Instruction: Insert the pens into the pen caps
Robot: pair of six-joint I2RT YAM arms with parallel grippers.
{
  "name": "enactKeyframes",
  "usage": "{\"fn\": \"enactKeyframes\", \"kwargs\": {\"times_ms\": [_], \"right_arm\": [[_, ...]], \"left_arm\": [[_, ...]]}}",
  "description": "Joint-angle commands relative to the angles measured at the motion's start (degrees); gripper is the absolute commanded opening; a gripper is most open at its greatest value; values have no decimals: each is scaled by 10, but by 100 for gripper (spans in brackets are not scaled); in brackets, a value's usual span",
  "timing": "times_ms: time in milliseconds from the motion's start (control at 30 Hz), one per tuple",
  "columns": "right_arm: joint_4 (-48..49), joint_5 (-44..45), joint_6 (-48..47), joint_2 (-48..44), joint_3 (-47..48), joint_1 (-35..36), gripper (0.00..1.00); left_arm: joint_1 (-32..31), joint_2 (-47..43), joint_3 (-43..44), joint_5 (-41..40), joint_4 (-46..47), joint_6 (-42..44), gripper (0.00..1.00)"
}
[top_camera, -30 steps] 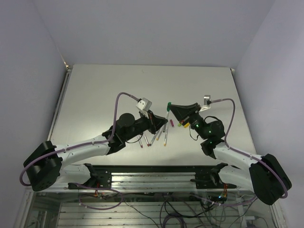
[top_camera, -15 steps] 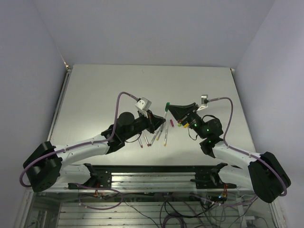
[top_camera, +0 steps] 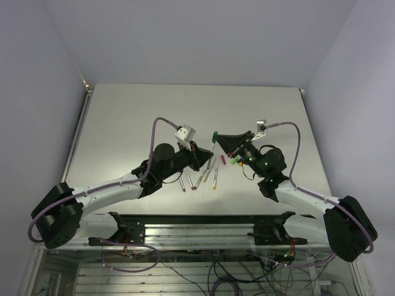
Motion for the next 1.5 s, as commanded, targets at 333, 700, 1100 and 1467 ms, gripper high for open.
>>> {"fn": "enactKeyframes", "kwargs": {"times_ms": [333,700,1100,1467], "right_arm": [[-291,113,-151,-134,103,16,45],[-423,269,-152,-201,119,15,68],[-459,316,-186,-203,111,15,59],[-435,284,-181,-183,98,15,59]], "left_arm": [[18,53,11,-130,-25,13,7],[126,160,99,-111,-87,15,7],[207,369,318,-72,-255,34,7],[213,469,422,-96,-317,31,7]]}}
